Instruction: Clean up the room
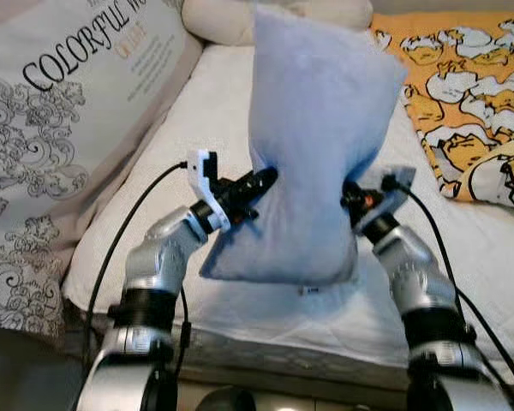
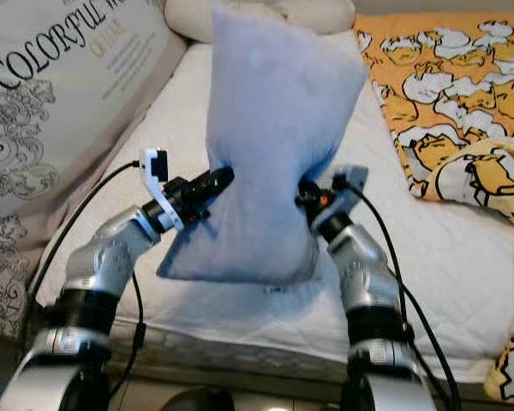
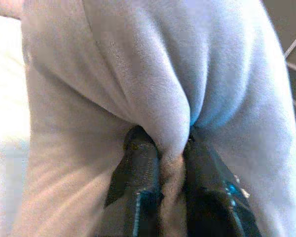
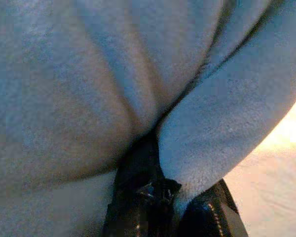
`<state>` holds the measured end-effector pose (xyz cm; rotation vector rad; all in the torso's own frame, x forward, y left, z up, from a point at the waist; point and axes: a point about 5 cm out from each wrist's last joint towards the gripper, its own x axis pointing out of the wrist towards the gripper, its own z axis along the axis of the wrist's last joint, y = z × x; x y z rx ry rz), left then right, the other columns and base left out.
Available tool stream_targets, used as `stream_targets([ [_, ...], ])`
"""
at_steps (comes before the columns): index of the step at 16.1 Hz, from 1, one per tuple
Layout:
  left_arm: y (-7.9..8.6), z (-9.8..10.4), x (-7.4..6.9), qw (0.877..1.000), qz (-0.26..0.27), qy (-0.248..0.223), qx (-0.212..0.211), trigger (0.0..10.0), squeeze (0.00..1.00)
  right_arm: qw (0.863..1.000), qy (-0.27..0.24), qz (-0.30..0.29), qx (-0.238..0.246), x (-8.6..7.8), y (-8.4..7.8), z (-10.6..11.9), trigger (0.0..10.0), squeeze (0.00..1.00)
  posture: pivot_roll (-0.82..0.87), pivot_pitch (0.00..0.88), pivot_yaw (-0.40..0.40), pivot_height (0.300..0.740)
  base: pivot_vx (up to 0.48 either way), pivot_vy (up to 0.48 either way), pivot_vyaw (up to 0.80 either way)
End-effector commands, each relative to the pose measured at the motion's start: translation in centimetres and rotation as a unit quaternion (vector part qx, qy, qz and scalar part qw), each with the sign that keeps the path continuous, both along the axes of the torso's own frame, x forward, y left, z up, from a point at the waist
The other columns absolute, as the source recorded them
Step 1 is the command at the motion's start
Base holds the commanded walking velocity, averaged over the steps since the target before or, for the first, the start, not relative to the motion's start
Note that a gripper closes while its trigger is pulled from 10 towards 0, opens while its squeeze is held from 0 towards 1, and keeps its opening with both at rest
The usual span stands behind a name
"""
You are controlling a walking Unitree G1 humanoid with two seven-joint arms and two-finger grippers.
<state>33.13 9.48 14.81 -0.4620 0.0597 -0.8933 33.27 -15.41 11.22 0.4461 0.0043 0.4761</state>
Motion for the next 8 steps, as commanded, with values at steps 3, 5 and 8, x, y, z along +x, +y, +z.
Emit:
stream_targets([
  [3, -0.6, 1.2, -0.4, 0.999, 0.028, -0.030, 0.031, 0.0, 0.00, 0.999, -0.033, 0.015, -0.032, -0.2, 1.8, 1.7, 0.0, 0.00, -0.06, 0.000, 0.167, 0.740, 0.000, 0.000, 0.00],
  [5, 0.6, 1.2, -0.4, 0.994, 0.088, -0.036, 0.056, 0.0, 0.00, 0.998, -0.029, -0.006, -0.050, -0.9, 2.3, 1.0, 0.0, 0.00, -0.06, 0.000, 0.170, 0.740, 0.000, 0.000, 0.00],
  [8, 0.7, 0.4, -0.8, 0.986, 0.107, -0.044, 0.117, 0.0, 0.00, 0.997, -0.012, -0.058, -0.042, -1.3, 1.6, 0.5, 0.0, 0.00, -0.07, 0.000, 0.183, 0.740, 0.000, 0.000, 0.00],
])
